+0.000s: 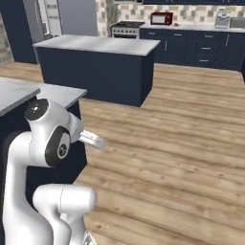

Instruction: Place the cold items (mushroom and broccoli) from the fridge in one tupperware on the dining counter. Place the warm items (kebab skewer and hot dog) in the stove area in another tupperware.

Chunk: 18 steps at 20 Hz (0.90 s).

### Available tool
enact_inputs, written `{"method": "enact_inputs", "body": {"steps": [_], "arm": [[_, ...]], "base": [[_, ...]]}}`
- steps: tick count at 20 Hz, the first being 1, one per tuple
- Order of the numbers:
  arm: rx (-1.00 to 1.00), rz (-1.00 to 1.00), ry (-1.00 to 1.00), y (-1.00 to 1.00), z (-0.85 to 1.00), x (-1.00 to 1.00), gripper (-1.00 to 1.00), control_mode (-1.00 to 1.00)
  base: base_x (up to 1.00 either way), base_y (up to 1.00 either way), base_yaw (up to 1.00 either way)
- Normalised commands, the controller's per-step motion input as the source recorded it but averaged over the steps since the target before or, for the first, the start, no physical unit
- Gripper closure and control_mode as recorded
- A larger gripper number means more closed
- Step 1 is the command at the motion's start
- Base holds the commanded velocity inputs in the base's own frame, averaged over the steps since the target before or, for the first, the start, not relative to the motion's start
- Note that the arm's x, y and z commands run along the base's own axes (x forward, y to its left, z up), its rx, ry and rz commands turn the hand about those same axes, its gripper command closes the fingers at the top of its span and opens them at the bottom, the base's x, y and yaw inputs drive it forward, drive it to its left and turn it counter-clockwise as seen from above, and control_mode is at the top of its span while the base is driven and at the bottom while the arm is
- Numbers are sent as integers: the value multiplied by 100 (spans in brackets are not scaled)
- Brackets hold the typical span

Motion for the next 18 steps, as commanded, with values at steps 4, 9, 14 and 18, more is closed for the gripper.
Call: {"method": "enact_inputs", "body": {"steps": [4,9,14,18], "arm": [[0,0,0,0,0,0,-100,100],[0,0,0,0,0,0,-100,100],[0,0,0,0,0,0,-100,100],[0,0,0,0,0,0,-100,100]], "base": [[100,-63,11],[100,-51,9],[100,-53,6],[100,-60,4]]}}
